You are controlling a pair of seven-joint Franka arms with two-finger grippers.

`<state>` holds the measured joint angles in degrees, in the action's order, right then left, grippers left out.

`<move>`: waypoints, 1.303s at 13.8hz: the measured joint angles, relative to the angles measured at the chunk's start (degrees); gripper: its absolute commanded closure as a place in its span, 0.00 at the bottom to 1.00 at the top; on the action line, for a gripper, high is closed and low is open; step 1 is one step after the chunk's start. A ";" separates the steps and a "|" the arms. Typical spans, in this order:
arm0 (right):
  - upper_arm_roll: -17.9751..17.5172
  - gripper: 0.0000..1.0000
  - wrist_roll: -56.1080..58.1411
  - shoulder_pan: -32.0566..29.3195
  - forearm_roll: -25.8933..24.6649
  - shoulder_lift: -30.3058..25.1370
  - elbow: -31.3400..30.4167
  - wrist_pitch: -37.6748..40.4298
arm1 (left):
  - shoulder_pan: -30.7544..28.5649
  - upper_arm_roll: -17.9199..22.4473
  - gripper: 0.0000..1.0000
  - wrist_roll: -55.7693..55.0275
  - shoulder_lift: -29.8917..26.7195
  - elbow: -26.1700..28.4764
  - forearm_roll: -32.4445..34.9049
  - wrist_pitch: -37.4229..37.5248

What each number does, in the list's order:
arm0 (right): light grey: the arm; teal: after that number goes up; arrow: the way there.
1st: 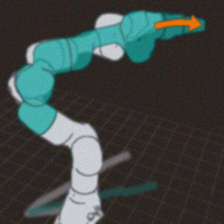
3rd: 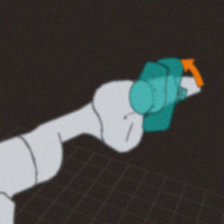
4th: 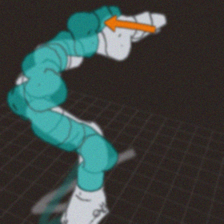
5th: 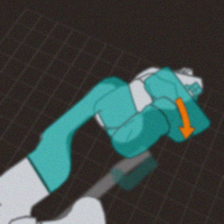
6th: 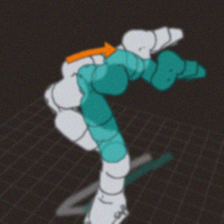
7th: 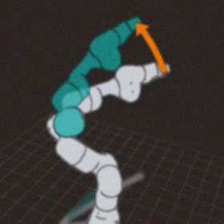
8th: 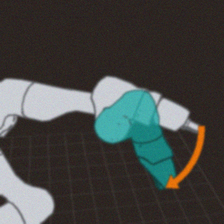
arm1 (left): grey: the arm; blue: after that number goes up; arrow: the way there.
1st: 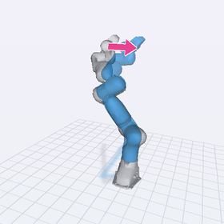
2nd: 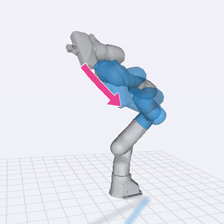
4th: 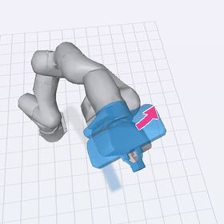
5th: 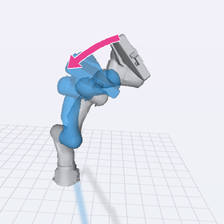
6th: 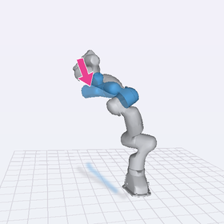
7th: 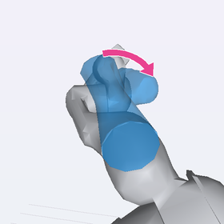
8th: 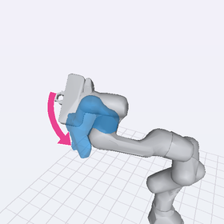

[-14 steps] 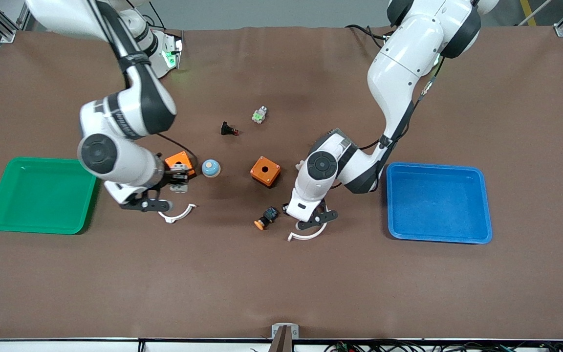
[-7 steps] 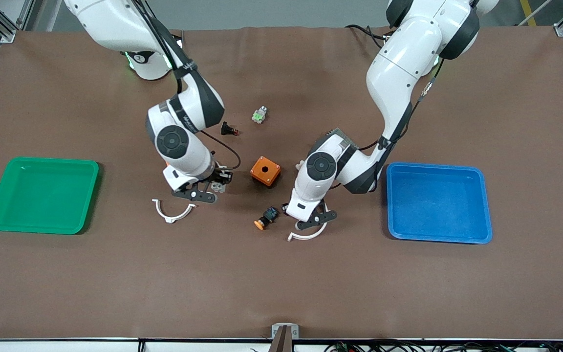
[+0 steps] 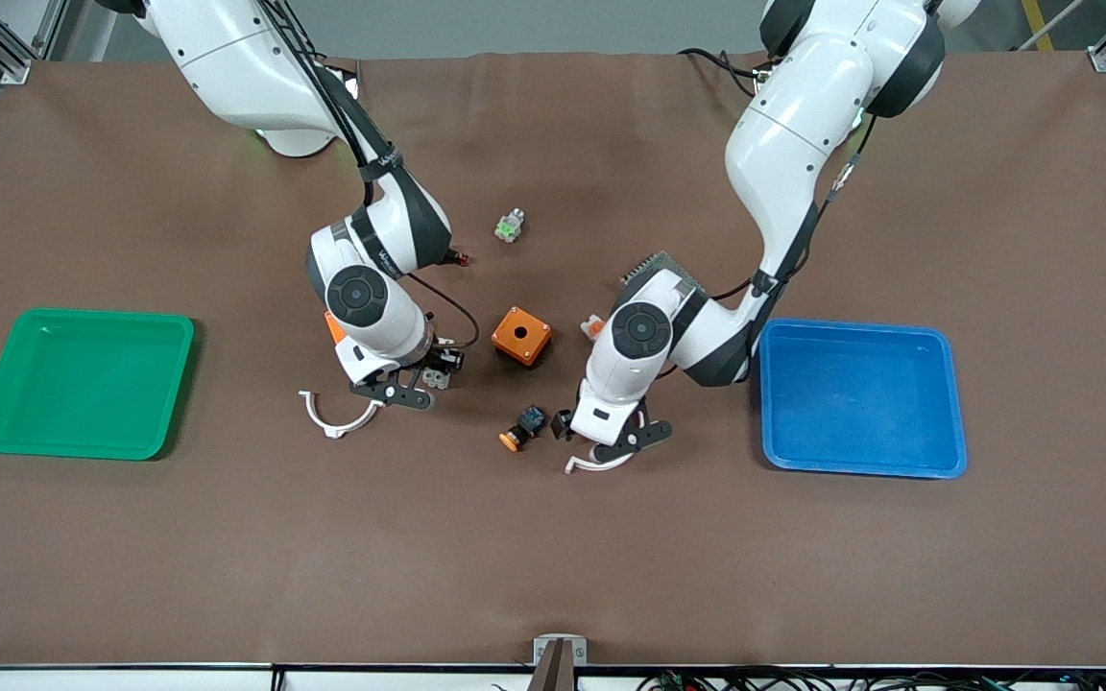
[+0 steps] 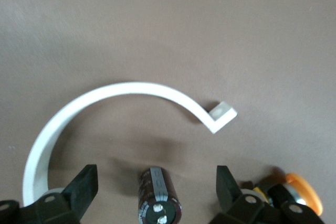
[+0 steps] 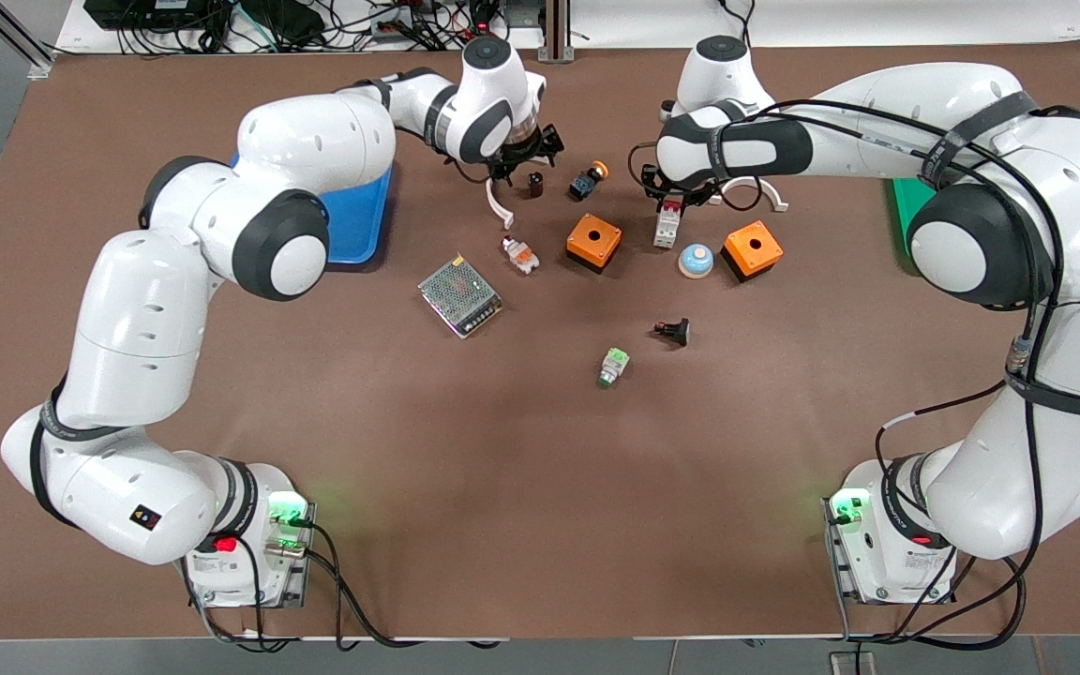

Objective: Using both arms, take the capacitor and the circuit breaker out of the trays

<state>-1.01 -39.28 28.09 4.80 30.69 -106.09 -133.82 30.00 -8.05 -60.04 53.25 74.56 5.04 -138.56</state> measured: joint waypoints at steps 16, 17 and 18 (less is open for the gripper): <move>-0.04 0.00 -0.84 1.21 0.00 -27.98 3.43 36.35 | -12.51 0.38 0.00 13.52 -21.23 -0.72 1.74 28.19; 0.15 0.00 0.05 0.72 -0.01 -30.64 3.24 38.53 | -14.09 0.39 0.00 14.55 -23.08 -0.60 2.78 29.47; 0.23 0.00 2.00 -0.37 -0.02 -32.78 2.98 40.22 | -15.58 0.41 0.00 15.51 -24.98 -0.56 3.30 30.91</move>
<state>-0.78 -37.28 27.71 4.78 -2.10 -103.11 -93.60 14.43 -7.64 -44.53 28.27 74.00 8.35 -107.66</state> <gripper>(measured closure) 0.000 0.000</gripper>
